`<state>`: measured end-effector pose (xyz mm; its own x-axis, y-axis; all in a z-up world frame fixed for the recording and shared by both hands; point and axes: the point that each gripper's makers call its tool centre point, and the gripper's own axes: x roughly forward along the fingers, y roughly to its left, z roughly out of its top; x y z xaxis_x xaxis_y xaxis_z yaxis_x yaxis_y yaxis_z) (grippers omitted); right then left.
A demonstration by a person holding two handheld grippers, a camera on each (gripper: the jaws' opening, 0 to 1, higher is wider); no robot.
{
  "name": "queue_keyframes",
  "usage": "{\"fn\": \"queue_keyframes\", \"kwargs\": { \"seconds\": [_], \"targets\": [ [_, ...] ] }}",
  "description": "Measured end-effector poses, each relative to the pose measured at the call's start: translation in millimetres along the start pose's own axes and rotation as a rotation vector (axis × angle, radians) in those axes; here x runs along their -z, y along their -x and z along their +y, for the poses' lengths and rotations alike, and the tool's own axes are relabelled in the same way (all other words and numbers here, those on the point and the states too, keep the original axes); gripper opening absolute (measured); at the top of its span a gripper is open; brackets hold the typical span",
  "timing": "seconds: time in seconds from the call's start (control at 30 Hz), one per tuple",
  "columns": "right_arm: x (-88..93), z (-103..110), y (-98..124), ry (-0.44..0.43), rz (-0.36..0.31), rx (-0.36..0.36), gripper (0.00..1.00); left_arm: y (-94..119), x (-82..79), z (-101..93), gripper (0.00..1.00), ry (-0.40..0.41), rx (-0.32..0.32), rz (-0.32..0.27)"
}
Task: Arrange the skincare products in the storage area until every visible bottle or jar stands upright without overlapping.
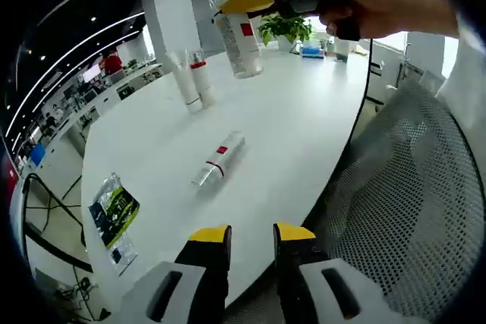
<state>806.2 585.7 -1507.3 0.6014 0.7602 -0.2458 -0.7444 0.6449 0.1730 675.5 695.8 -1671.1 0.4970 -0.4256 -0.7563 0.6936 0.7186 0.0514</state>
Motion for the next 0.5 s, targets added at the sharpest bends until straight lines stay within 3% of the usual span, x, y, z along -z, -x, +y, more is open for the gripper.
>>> {"fn": "queue_keyframes", "kwargs": {
  "seconds": [0.1, 0.2, 0.33, 0.5],
  "targets": [
    [-2.0, -18.7, -10.4, -0.01, -0.009, 0.024, 0.19, -0.5, 2.9, -2.9, 0.23, -0.102, -0.012, 0.015],
    [-0.2, -38.2, -21.7, 0.0, -0.007, 0.055, 0.19, -0.7, 1.7, -4.5, 0.22, -0.088, -0.007, 0.002],
    [2.4, -64.4, -36.1, -0.002, -0.019, 0.1, 0.19, -5.6, 14.8, -7.5, 0.22, -0.08, 0.013, 0.075],
    [7.7, -92.3, -53.8, -0.016, -0.045, 0.142, 0.19, -5.7, 16.7, -9.4, 0.22, -0.072, 0.025, 0.083]
  ]
}}
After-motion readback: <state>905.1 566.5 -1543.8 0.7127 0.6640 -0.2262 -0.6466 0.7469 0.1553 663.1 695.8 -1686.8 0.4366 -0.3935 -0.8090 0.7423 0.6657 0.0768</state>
